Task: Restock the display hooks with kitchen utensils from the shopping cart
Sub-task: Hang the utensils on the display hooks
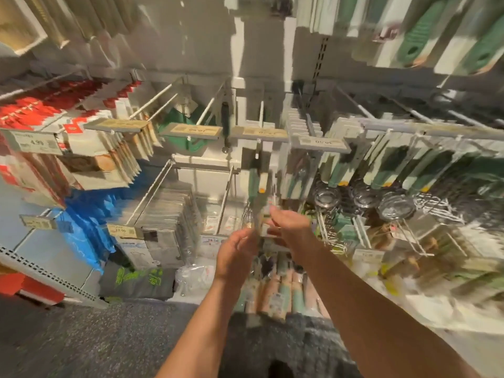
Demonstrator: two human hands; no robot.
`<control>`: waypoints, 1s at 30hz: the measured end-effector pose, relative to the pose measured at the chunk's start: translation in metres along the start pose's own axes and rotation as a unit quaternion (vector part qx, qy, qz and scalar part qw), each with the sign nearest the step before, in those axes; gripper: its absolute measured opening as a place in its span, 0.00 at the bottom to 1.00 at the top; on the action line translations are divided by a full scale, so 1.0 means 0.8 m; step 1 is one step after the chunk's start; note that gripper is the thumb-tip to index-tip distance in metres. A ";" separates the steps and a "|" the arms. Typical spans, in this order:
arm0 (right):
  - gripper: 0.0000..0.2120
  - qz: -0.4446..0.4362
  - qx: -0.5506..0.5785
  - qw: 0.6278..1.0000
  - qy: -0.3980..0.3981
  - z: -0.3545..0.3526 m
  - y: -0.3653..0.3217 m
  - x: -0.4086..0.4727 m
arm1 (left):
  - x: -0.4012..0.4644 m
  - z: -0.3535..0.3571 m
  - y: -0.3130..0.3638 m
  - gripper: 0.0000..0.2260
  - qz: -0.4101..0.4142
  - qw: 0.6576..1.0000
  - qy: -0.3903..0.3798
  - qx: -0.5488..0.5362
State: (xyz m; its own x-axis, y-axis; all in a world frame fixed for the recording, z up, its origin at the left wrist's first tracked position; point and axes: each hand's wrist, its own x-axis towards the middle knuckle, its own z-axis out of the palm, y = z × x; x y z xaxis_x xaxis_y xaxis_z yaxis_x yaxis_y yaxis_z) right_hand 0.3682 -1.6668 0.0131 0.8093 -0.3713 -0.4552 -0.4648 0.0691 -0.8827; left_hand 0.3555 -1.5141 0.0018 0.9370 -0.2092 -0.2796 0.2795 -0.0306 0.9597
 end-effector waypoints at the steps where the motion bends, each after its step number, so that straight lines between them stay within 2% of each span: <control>1: 0.12 0.002 0.008 1.000 0.016 -0.007 0.008 -0.013 | -0.001 0.002 -0.003 0.10 0.000 0.999 -0.017 0.031; 5: 0.11 0.019 0.101 0.988 0.119 -0.048 0.056 -0.079 | -0.024 0.023 -0.010 0.08 0.007 0.993 -0.095 0.075; 9: 0.13 0.068 0.143 0.962 0.225 -0.095 0.123 -0.144 | -0.060 0.067 -0.032 0.07 -0.003 0.974 -0.196 0.112; 12: 0.13 0.100 0.171 0.933 0.301 -0.146 0.172 -0.198 | -0.095 0.111 -0.062 0.05 -0.029 0.947 -0.278 0.161; 16: 0.15 0.116 0.184 0.901 0.375 -0.218 0.224 -0.267 | -0.145 0.176 -0.084 0.06 -0.053 0.916 -0.350 0.192; 21: 0.12 0.143 0.241 0.852 0.443 -0.315 0.302 -0.360 | -0.231 0.290 -0.107 0.04 -0.066 0.874 -0.421 0.234; 27: 0.15 0.204 0.273 0.797 0.499 -0.420 0.427 -0.451 | -0.340 0.408 -0.169 0.04 -0.077 0.827 -0.473 0.294; 30: 0.29 0.247 0.273 0.778 0.509 -0.451 0.504 -0.480 | -0.376 0.448 -0.203 0.09 -0.054 0.798 -0.500 0.333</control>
State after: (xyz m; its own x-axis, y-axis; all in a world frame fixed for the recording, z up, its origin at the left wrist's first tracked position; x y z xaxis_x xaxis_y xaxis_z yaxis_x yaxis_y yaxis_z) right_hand -0.2595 -1.8301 -0.1261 -0.2536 -0.6958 -0.6720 -0.1812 0.7166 -0.6736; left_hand -0.0464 -1.7962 -0.0590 0.1865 -0.8346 -0.5183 -0.1378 -0.5446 0.8273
